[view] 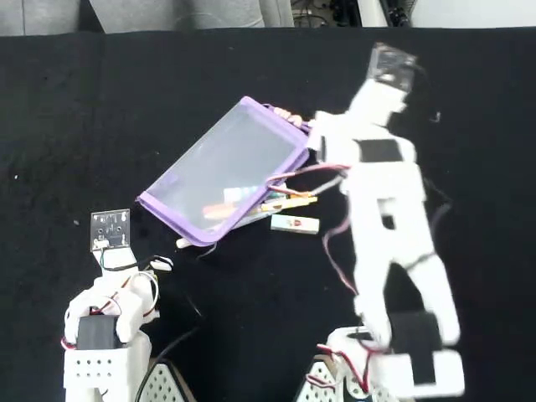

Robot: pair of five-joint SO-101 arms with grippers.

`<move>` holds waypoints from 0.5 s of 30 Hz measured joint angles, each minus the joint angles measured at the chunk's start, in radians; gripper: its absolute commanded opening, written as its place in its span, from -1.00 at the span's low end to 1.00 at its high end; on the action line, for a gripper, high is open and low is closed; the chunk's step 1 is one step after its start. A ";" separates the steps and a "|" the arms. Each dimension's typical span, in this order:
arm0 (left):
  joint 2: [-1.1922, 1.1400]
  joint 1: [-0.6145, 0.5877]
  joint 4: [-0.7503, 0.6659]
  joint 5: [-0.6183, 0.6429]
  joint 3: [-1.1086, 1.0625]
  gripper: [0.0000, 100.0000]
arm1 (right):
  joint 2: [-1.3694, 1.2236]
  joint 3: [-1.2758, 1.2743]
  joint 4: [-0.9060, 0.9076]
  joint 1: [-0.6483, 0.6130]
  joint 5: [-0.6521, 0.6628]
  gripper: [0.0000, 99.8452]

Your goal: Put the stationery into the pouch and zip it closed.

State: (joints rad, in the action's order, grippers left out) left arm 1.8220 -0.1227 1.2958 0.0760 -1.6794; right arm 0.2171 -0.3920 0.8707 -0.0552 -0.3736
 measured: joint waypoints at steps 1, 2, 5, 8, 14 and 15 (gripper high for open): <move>0.000 0.000 0.000 0.000 0.000 -0.93 | -0.034 0.018 0.000 -0.026 -0.014 -0.64; 0.000 0.000 0.000 0.000 0.000 -0.93 | -0.064 0.037 0.000 -0.051 -0.025 -0.64; 0.000 0.000 0.000 0.000 0.000 -0.93 | -0.150 0.094 0.000 -0.118 -0.058 -0.64; 0.000 0.000 0.000 0.000 0.000 -0.93 | -0.198 0.130 -0.002 -0.167 -0.077 -0.64; 0.000 0.000 0.000 0.000 0.000 -0.93 | -0.302 0.187 -0.114 -0.189 -0.080 -0.64; 0.000 0.000 0.000 0.000 0.000 -0.93 | -0.324 0.196 -0.140 -0.187 -0.080 -0.64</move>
State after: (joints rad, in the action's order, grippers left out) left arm 1.8220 -0.1227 1.2958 0.0760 -1.6794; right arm -0.1066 -0.1956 0.7311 -0.2424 -0.4534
